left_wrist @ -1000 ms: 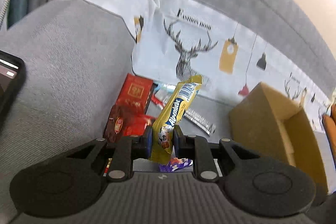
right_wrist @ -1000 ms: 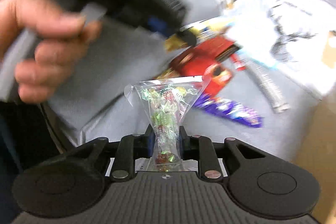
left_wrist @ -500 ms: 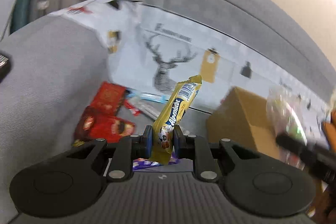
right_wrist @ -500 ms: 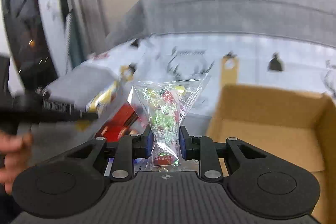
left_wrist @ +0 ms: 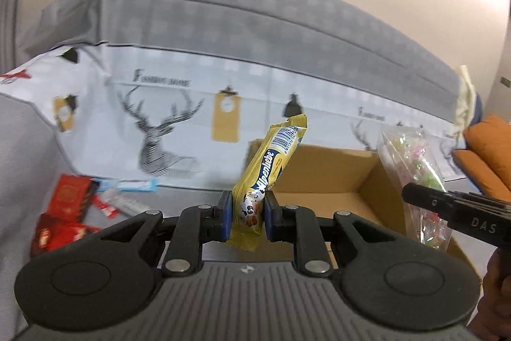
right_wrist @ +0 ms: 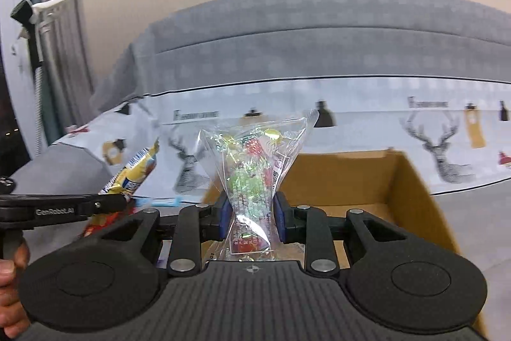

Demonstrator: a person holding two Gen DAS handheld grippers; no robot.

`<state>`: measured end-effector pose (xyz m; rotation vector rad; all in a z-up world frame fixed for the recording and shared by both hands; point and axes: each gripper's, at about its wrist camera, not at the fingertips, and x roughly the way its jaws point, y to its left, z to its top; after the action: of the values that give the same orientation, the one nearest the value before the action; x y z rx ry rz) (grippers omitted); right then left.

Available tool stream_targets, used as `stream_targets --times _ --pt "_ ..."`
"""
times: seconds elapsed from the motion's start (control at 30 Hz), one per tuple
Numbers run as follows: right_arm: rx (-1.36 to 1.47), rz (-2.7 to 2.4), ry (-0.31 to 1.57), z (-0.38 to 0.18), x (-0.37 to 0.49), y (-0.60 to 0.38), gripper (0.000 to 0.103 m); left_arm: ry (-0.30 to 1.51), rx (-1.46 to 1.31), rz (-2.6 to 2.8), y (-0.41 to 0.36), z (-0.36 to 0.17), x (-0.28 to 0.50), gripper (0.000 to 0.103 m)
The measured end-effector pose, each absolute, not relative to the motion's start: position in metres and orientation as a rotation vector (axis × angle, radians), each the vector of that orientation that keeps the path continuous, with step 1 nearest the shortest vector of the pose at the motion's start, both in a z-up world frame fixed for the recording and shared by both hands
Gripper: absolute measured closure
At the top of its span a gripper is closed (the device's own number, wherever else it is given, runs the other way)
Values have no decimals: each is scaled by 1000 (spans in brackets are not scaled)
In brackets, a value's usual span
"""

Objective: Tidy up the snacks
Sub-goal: 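Carry the yellow bar and candy bag over the cardboard box with both tools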

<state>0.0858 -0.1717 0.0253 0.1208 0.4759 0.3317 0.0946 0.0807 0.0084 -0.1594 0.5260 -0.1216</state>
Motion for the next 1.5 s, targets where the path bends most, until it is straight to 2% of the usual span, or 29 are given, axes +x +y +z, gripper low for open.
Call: stream_targets --times 0.33,1.5 --pt "160 206 483 16 90 -214 72 490 -130 -212 47 0 100 81" --pt "149 103 452 15 88 -212 70 444 -3 -392 -8 -14 87 81"
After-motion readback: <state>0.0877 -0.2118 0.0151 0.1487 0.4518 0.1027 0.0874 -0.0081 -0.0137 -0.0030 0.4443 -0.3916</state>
